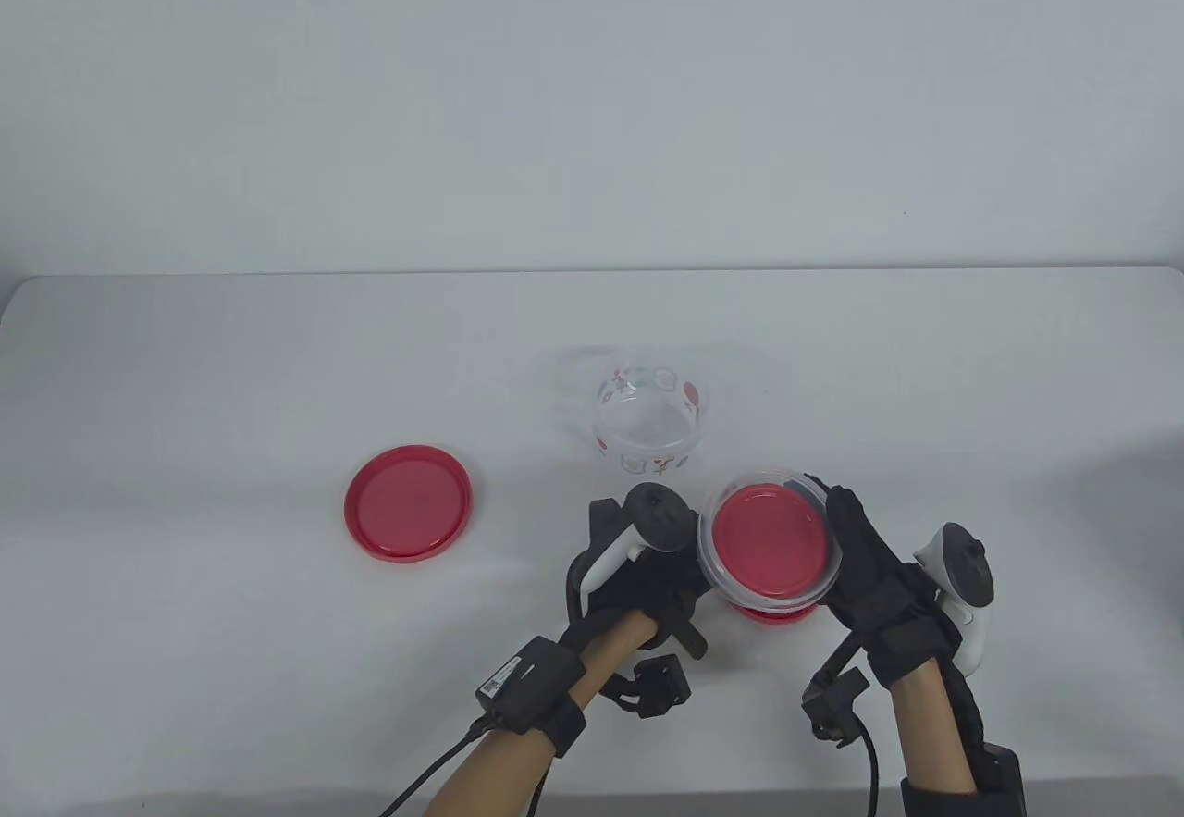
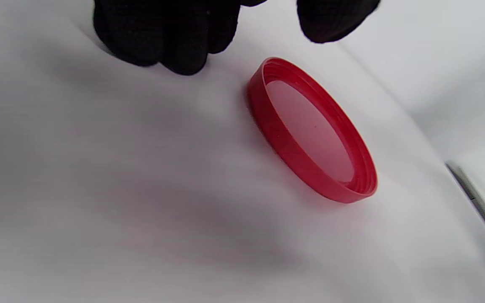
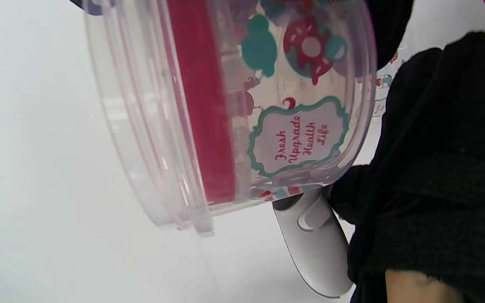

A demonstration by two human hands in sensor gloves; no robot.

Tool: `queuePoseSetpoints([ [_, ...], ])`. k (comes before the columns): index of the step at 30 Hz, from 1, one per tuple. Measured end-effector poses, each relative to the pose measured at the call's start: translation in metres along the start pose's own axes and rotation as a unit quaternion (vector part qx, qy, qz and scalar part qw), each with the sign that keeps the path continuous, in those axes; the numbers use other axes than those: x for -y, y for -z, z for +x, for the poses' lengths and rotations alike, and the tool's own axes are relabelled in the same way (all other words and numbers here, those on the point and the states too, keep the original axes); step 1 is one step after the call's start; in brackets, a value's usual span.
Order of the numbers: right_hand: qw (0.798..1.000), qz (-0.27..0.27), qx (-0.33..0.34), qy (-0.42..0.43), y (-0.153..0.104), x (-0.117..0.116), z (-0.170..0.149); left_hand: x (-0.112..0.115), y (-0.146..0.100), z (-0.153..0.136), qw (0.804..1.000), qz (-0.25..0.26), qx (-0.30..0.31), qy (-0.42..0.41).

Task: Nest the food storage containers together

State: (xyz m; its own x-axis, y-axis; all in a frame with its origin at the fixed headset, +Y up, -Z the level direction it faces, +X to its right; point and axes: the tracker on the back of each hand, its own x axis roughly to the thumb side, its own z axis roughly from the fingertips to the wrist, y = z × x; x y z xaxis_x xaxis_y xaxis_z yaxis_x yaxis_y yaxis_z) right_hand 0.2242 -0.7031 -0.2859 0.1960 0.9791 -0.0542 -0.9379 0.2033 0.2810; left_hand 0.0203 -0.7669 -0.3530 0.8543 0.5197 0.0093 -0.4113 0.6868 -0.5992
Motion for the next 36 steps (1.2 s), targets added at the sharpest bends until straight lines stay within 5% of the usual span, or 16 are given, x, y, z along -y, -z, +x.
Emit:
queuePoseSetpoints([
  [9, 1.000, -0.006, -0.005, 0.015, 0.001, 0.007, -0.004, 0.004, 0.031, 0.026, 0.979, 0.007, -0.126, 0.159],
  [20, 1.000, 0.002, -0.002, 0.026, 0.002, 0.004, -0.006, 0.002, 0.027, 0.027, 0.973, 0.035, -0.137, 0.180],
  [27, 0.999, 0.025, -0.006, 0.026, 0.006, -0.004, -0.011, -0.006, 0.009, 0.007, 0.991, 0.081, -0.071, 0.078],
  [36, 0.999, 0.046, -0.026, -0.003, 0.010, -0.018, -0.020, -0.017, -0.031, -0.042, 0.996, 0.073, -0.046, -0.030],
])
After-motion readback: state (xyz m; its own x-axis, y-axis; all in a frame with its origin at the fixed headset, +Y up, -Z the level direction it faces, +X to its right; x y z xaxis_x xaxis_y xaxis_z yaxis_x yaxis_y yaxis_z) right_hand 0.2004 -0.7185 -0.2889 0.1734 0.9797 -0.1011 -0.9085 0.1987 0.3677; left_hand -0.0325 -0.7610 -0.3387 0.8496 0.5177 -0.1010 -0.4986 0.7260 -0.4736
